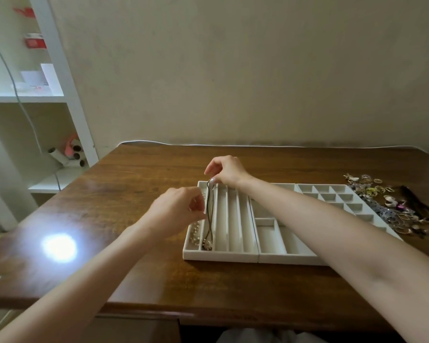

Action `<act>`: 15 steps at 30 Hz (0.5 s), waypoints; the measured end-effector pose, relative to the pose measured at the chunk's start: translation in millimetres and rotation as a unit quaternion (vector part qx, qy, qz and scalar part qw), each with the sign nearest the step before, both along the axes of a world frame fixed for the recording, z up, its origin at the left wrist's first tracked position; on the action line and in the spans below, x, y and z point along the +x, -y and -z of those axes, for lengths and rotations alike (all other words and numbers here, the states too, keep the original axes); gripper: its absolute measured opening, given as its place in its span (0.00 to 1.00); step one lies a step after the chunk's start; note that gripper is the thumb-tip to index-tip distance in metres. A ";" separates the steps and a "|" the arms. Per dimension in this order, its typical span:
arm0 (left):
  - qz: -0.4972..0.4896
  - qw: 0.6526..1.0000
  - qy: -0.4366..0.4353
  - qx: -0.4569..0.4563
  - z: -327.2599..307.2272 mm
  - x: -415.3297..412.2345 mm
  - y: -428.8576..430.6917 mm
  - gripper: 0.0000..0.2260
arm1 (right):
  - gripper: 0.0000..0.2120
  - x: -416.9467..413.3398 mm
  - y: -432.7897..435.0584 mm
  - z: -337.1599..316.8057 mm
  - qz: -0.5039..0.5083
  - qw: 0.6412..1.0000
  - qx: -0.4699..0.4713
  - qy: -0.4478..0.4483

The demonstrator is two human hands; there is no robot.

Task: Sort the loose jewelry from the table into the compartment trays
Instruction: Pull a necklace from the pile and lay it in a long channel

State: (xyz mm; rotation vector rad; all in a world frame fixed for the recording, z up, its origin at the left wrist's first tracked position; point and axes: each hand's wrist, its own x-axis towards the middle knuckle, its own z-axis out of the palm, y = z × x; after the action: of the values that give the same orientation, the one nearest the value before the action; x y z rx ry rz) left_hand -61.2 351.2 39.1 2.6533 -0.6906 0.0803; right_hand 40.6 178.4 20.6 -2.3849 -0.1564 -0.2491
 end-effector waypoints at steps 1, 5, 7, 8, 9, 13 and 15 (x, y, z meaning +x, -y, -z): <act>-0.020 1.000 0.021 0.012 -1.1 2.8 -3.4 0.05 | 0.13 -0.5 0.4 -0.2 -0.006 1.000 0.004 0.003; -0.027 0.994 0.006 0.104 0.8 8.0 -11.5 0.05 | 0.18 -2.8 2.4 -1.3 -0.030 1.000 -0.001 -0.005; -0.017 0.993 -0.011 0.119 4.6 7.9 -11.1 0.05 | 0.20 -3.0 2.8 -0.7 -0.031 0.999 -0.017 -0.003; -0.014 0.993 -0.015 0.117 6.4 8.0 -10.2 0.05 | 0.19 -3.2 2.9 -0.5 -0.026 0.999 -0.024 0.005; -0.013 0.993 -0.016 0.113 8.0 8.5 -9.5 0.04 | 0.18 -2.9 3.3 -0.2 -0.017 0.999 -0.028 0.015; -0.009 0.993 -0.005 0.117 11.5 11.5 -8.0 0.06 | 0.19 -5.4 6.7 -2.3 0.021 0.998 -0.055 0.024; -0.009 0.993 0.005 0.116 12.8 12.4 -6.8 0.06 | 0.18 -6.8 9.0 -4.7 0.026 0.997 -0.076 0.019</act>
State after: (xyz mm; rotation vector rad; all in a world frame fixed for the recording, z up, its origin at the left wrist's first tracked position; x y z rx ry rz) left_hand -48.8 358.0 26.4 2.8819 -0.7190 0.0198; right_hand 33.8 169.4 25.3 -2.5380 -0.1359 -0.3175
